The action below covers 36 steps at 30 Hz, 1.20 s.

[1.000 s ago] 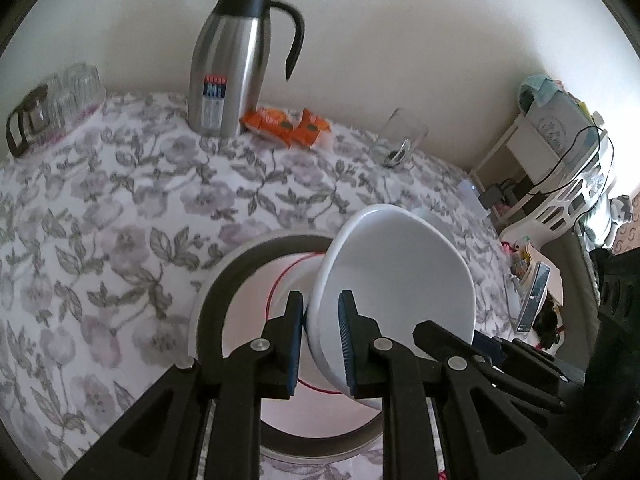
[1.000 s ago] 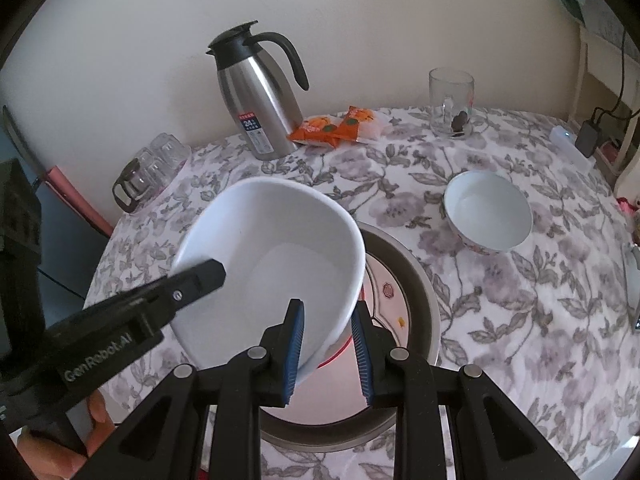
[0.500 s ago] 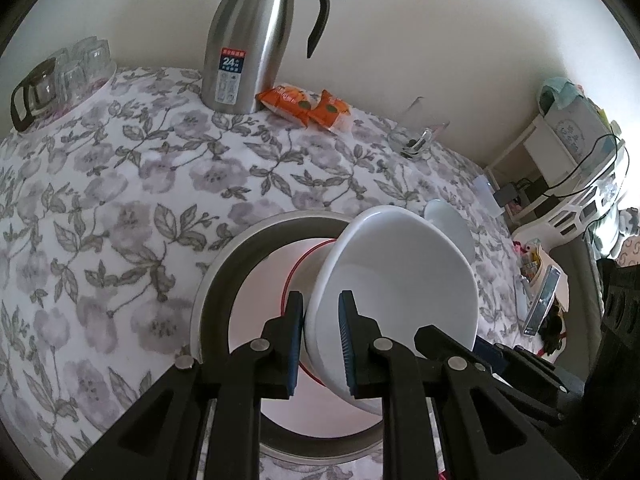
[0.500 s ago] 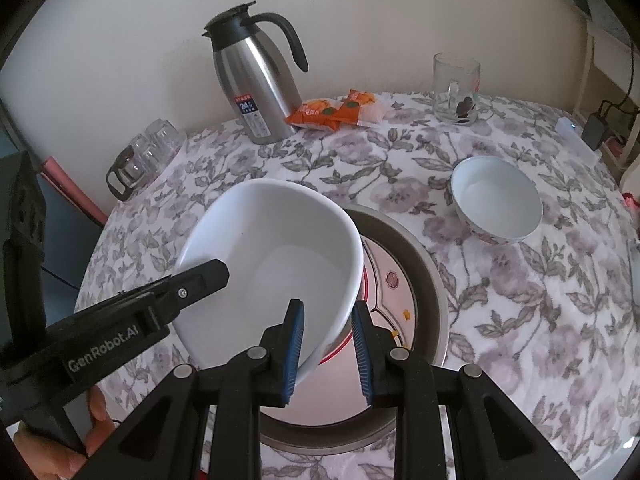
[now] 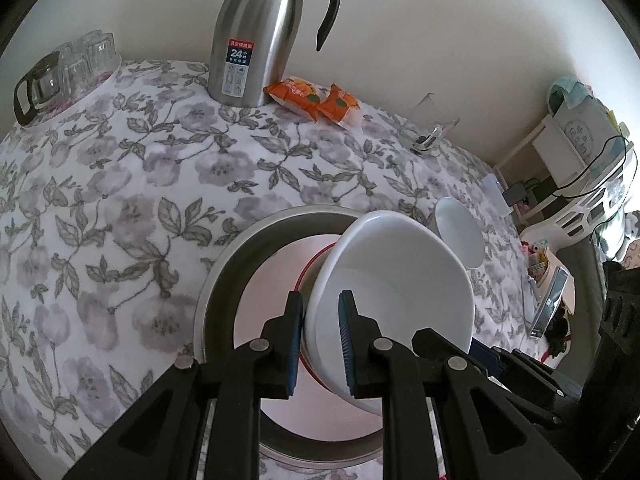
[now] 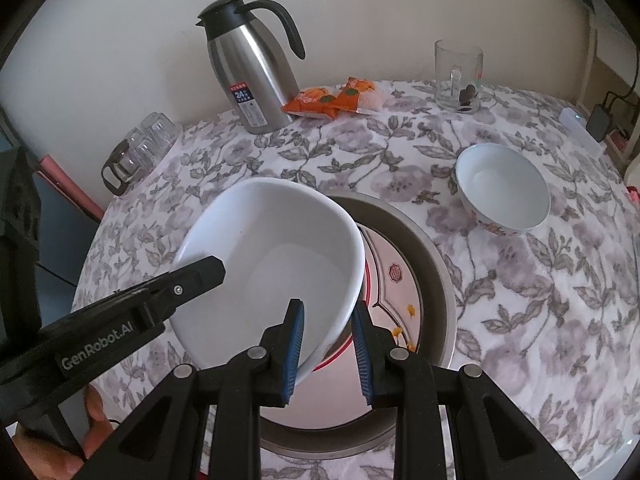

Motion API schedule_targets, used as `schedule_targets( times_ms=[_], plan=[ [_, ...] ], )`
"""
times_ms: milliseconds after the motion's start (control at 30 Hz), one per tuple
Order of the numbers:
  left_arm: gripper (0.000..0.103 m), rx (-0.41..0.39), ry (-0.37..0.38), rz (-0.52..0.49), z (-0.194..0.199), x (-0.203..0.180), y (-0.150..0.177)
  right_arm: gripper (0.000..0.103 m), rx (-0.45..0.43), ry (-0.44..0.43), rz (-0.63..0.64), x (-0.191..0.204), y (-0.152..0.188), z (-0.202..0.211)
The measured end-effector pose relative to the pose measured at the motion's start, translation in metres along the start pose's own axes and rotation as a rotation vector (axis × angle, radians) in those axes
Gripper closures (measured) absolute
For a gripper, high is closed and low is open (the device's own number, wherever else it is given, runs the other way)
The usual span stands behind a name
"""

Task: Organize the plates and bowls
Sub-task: 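Lower the white square bowl into the strawberry bowl and open both tools, then lift both tools away and move them toward the pale blue bowl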

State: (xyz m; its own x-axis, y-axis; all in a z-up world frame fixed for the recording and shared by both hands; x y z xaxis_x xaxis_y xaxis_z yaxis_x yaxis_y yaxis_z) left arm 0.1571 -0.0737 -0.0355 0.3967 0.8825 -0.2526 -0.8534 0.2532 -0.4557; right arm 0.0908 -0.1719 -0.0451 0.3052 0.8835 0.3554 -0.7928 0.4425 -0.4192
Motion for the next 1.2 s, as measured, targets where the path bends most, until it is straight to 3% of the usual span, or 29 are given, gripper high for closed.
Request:
schedule_targets(
  times_ms=[433,633,667,733,767,800,833,967,1067,1133,1200],
  plan=[
    [0.086,-0.013,-0.002,0.010,0.003,0.002,-0.001,0.077,-0.017,-0.006,-0.006,-0.002,-0.003,0.004],
    [0.082,-0.063,-0.032,0.025,0.020,0.009,-0.007,0.077,-0.062,-0.001,0.001,0.000,-0.007,0.018],
    [0.078,-0.067,-0.042,0.027,0.022,0.011,-0.007,0.077,-0.066,-0.002,0.000,0.000,-0.007,0.019],
    [0.060,-0.070,-0.070,0.036,0.024,0.015,-0.007,0.074,-0.072,-0.003,-0.002,0.000,-0.008,0.020],
    [0.047,-0.069,-0.081,0.039,0.024,0.017,-0.008,0.066,-0.074,-0.001,-0.005,0.000,-0.008,0.020],
    [0.042,-0.066,-0.095,0.045,0.024,0.019,-0.008,0.060,-0.074,0.004,-0.009,-0.001,-0.009,0.020],
    [0.041,-0.061,-0.103,0.049,0.024,0.021,-0.007,0.049,-0.073,0.012,-0.011,-0.002,-0.009,0.019],
    [0.039,-0.029,-0.125,0.074,0.018,0.028,-0.003,0.047,-0.074,0.028,-0.016,-0.007,-0.009,0.017],
    [0.039,-0.010,-0.152,0.088,0.016,0.034,0.000,0.037,-0.078,0.048,-0.033,-0.012,-0.011,0.015],
    [0.035,-0.006,-0.167,0.100,0.015,0.038,0.001,0.034,-0.079,0.059,-0.041,-0.016,-0.012,0.015],
    [0.023,-0.004,-0.181,0.110,0.015,0.042,0.002,0.027,-0.082,0.063,-0.053,-0.019,-0.013,0.015]
  ],
)
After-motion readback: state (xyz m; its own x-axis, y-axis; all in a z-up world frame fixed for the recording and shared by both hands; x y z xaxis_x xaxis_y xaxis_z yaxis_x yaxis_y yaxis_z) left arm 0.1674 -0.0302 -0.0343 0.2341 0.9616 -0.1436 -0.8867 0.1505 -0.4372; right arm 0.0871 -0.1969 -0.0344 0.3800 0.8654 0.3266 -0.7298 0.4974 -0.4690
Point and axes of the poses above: each gripper's, at about its wrist camera, not at the fingertips, and z roughly against the way its jaws point, x to its left, y to its underside, the point moved 7 cm from there along -z, roughly the way its jaws point, and after that the axes turned 12 degrees about -z, right-handed, at the moved point
